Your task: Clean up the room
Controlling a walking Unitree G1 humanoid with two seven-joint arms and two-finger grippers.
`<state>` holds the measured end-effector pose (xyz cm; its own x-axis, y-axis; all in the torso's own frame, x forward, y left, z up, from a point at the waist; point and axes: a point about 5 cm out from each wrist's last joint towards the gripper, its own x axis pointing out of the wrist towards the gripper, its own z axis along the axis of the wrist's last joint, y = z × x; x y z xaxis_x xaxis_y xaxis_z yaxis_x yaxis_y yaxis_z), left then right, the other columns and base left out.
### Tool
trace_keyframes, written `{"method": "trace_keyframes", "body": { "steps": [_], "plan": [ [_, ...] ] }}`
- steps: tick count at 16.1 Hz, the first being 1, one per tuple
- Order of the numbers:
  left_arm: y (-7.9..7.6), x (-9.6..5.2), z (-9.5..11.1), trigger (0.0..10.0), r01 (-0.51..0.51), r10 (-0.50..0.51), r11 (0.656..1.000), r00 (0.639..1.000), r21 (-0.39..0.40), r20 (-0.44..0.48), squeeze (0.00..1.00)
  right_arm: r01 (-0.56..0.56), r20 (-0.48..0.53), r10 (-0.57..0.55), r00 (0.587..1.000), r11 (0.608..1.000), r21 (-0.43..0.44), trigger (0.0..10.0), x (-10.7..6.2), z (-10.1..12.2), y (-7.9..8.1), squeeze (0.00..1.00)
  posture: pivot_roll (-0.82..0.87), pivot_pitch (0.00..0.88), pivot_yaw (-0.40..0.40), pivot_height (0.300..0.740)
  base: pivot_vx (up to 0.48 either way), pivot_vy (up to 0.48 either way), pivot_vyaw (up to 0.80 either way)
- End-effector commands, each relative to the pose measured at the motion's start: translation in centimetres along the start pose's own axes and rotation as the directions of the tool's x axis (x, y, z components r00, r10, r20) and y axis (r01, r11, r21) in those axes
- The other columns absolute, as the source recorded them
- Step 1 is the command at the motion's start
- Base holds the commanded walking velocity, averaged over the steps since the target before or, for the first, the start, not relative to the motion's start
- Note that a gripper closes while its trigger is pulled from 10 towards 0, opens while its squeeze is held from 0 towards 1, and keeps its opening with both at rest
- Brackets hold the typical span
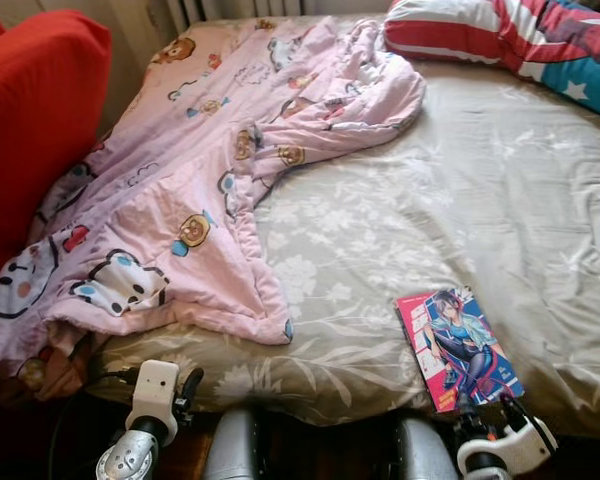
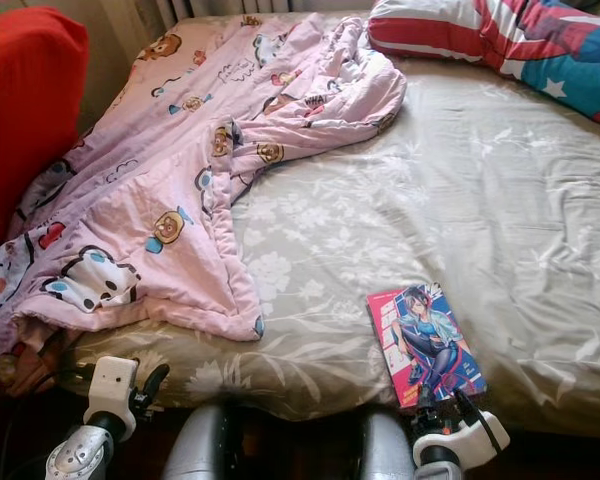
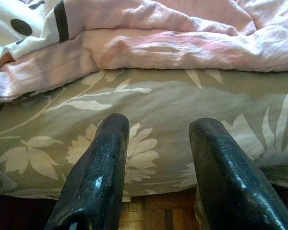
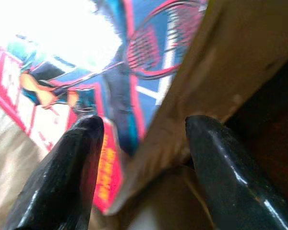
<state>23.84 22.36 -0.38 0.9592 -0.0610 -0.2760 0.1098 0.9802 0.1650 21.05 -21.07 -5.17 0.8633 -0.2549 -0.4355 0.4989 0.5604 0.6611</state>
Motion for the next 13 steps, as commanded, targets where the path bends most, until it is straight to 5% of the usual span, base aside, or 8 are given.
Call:
{"method": "trace_keyframes", "body": {
  "steps": [1,13],
  "plan": [
    [0.3,-0.6,-0.8,10.0,0.002,-0.002,1.000,0.999,0.020,-0.033,0.00,0.026,-0.057,-0.025,0.998,0.999,0.019,10.0,-0.5,-1.3,-0.4,0.00,0.14,0.190,0.075,0.606,0.000,0.000,0.00],
    [1.4,-1.8,0.1,10.0,0.010,-0.011,0.997,1.000,0.079,0.017,0.00,0.026,-0.070,-0.014,0.997,0.985,0.172,10.0,-0.7,-1.4,-1.2,0.00,0.21,0.269,0.114,0.606,0.000,0.000,0.00]
  ]
}}
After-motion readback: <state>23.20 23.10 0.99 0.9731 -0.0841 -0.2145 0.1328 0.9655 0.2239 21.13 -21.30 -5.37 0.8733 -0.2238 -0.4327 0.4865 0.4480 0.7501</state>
